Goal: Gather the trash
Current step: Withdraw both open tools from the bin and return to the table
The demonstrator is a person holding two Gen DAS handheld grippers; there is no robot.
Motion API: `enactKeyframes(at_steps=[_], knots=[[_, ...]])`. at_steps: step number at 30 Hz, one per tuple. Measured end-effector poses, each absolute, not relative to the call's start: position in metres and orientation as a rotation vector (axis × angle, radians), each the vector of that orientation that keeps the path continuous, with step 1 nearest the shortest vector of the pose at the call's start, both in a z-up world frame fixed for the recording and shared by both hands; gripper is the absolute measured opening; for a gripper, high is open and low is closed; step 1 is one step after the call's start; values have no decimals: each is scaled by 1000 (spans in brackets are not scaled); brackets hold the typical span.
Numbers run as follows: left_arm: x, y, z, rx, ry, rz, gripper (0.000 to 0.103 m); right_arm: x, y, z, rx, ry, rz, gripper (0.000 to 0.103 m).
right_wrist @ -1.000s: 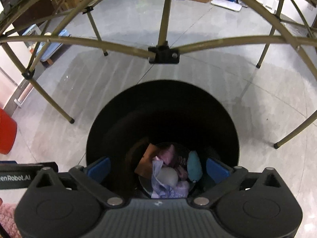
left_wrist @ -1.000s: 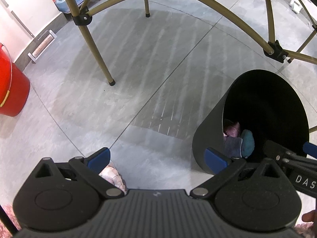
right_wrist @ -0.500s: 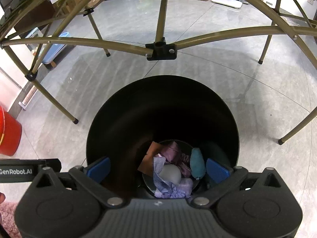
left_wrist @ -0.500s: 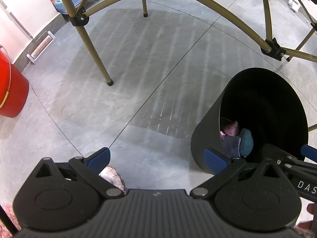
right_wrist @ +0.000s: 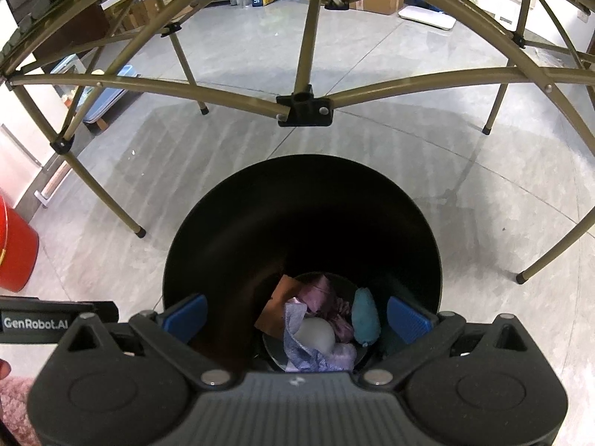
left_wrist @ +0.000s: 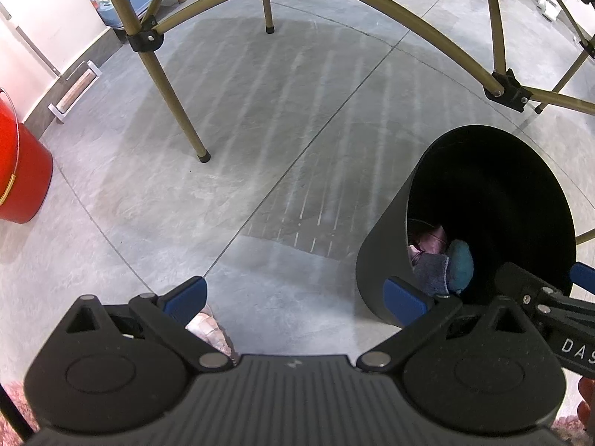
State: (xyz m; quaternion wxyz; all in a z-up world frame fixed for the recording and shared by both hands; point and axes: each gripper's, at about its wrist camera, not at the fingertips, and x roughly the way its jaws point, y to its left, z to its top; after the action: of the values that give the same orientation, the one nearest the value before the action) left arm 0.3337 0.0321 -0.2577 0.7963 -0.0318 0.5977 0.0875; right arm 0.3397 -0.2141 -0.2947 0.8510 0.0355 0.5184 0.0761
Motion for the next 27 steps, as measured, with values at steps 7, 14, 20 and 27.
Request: enactKeyframes(at_steps=[7,14,20,27], knots=[[329,29,-246,-79,1247,162,103,335,-215,-286,75,1064,163,103],[324,22,-223,-75,1149,137,103,330,-218,-267,70,1008,163,103],[322,16,-204,-55,1065,124,103,327,-224,-250,74,955,160,103],[315,10,-171,-24,899,127,103,319,-230,-221,86,864,170,103]])
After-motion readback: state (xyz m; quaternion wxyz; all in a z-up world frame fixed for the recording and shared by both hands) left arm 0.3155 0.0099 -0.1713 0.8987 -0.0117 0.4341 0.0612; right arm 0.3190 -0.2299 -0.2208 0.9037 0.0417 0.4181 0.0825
